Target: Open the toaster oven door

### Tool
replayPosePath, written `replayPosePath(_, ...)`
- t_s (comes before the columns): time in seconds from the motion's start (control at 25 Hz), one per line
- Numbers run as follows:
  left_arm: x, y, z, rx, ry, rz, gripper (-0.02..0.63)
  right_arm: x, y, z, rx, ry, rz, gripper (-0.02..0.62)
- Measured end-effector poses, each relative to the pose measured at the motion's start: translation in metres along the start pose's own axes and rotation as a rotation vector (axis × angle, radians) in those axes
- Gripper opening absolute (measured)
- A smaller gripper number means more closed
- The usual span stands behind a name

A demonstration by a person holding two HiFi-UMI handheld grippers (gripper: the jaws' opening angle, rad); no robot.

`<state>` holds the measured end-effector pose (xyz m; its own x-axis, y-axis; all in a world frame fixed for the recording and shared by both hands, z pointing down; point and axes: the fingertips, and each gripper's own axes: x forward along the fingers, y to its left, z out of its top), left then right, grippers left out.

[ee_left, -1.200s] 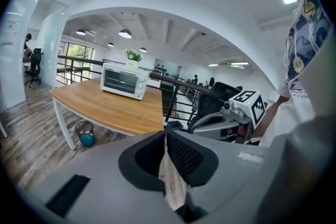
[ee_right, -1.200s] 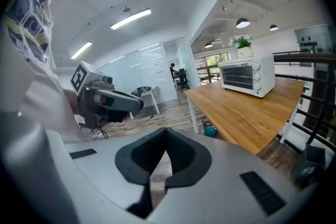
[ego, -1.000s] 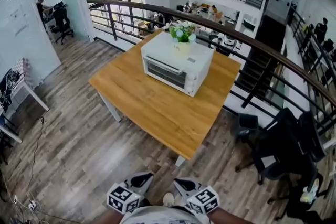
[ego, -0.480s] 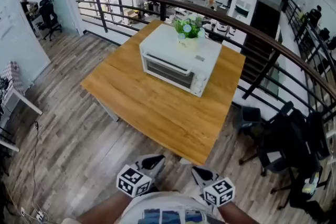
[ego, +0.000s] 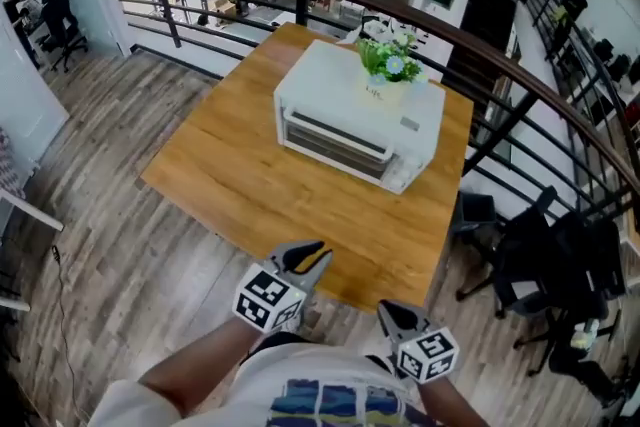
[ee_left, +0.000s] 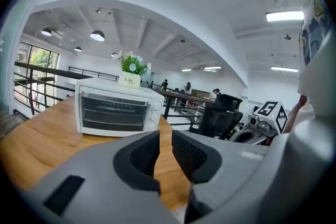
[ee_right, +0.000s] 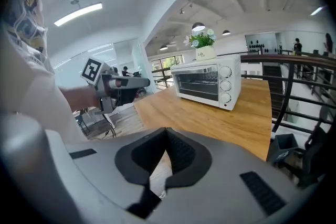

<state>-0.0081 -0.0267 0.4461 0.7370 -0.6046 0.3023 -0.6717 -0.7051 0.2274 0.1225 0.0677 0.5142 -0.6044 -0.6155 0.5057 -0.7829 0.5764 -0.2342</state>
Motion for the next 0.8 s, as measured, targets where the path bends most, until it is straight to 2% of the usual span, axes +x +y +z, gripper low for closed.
replayPosePath(0.24,0.025,0.076,0.039,0.053,-0.043,0.030,0.109,0.018,0.002,0.020,0.028,-0.047,-0.103,0.002)
replayPosePath(0.4,0.047,0.115,0.065,0.063,-0.059,0.072,0.146,0.018,-0.007,0.024,0.043,-0.034,-0.132,0.002)
replayPosePath(0.6,0.078,0.152,0.086,0.090,-0.050,0.173,0.195,0.003,-0.029,0.027,0.063,-0.036,-0.179,0.002)
replayPosePath(0.8,0.114,0.172,0.100,0.105,-0.033,0.227,0.209,-0.015,-0.049,0.019,0.114,-0.033,-0.211,0.002)
